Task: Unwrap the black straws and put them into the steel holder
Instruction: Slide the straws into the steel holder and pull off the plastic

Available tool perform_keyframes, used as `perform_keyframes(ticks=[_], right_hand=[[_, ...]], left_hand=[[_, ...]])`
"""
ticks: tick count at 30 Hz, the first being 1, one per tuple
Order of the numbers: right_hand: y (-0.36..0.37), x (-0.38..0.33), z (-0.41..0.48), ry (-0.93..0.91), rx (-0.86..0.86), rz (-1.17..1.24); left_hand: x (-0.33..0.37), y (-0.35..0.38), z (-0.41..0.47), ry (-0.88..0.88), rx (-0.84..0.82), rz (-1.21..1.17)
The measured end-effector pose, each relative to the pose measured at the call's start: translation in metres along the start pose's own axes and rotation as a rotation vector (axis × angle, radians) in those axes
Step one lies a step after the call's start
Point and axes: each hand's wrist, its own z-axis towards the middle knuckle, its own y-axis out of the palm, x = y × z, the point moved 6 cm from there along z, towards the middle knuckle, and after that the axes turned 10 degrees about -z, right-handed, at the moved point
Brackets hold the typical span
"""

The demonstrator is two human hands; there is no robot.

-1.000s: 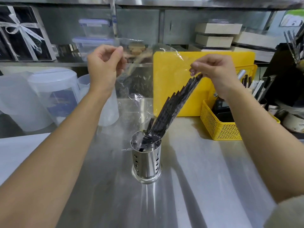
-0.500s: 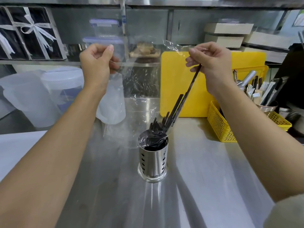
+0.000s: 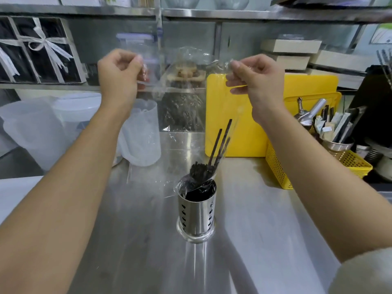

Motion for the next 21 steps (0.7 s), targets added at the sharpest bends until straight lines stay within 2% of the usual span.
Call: perform_keyframes(ticks=[8,14,21], right_hand=[[-0.010,-0.004,0.001,-0.006,0.034,0.068],[-0.011,-0.036,0.022,-0.093,0.072,0.106],[-0.007,-0.044,0.032,-0.111,0.074,0.125]], left_hand=[[0.009,-0.012,0.002,0.034,0.066,-0.054],[0.033,-0.011,0.013,0.117,0.087,-0.124],[0.010,-0.017,0.012,0.020,0.060,-0.099]])
